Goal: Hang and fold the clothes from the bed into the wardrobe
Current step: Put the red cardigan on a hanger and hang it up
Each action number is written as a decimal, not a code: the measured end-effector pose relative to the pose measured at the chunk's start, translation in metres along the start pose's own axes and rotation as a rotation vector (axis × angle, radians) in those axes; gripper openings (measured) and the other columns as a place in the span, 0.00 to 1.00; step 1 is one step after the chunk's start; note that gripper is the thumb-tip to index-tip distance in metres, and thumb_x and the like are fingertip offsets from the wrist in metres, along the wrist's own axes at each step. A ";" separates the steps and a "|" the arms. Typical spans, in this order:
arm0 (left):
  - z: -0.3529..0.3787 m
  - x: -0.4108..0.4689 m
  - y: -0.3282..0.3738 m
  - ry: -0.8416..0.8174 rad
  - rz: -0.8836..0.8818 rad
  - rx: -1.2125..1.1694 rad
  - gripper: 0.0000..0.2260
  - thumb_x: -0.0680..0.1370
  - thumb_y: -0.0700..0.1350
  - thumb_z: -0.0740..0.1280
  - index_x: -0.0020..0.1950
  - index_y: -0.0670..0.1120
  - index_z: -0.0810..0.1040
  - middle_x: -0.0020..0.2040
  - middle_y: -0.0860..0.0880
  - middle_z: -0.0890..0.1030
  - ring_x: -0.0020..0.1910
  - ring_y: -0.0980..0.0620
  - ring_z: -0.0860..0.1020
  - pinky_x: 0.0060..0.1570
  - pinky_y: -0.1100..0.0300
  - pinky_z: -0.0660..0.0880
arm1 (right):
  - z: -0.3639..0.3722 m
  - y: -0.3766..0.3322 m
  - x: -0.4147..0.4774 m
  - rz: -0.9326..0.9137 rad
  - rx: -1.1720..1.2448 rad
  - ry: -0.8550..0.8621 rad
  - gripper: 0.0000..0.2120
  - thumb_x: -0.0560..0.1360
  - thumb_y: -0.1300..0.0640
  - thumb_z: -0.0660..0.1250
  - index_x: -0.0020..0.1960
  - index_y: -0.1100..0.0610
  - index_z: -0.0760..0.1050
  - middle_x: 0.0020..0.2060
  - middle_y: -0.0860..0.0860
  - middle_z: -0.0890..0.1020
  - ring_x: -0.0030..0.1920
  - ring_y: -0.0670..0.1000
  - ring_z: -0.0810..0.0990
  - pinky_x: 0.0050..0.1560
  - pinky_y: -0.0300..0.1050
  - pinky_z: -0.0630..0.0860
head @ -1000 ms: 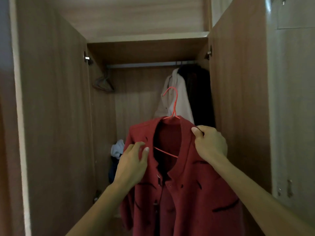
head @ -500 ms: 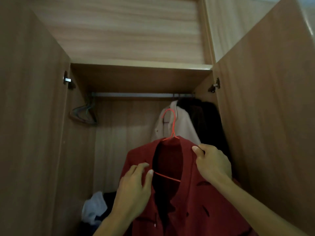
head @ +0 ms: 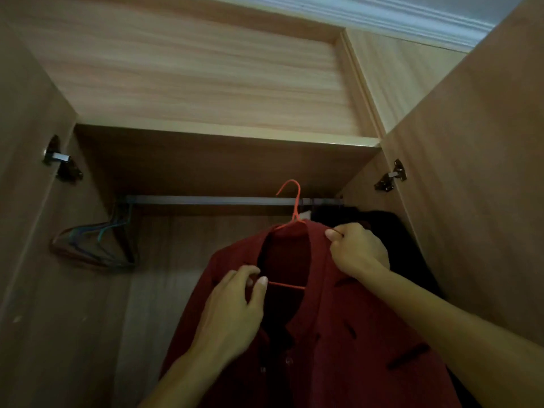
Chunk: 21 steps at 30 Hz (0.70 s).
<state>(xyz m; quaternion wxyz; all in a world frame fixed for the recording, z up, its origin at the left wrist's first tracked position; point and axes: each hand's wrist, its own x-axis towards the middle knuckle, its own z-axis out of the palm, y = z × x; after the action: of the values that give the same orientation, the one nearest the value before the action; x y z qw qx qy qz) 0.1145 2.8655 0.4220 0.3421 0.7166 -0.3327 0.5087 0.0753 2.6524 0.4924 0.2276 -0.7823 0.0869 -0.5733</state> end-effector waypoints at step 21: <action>0.169 0.192 -0.114 0.046 0.116 0.076 0.10 0.80 0.54 0.58 0.57 0.53 0.74 0.51 0.55 0.76 0.49 0.58 0.75 0.52 0.57 0.75 | 0.149 0.018 0.194 -0.109 -0.193 0.160 0.14 0.81 0.49 0.56 0.54 0.57 0.75 0.50 0.56 0.80 0.50 0.56 0.79 0.40 0.45 0.70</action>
<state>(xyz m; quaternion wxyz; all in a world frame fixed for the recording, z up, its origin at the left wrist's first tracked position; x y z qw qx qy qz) 0.3431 2.7632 0.5462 0.2923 0.6968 -0.3463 0.5560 0.2802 2.5976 0.6148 0.1122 -0.7558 0.1168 -0.6344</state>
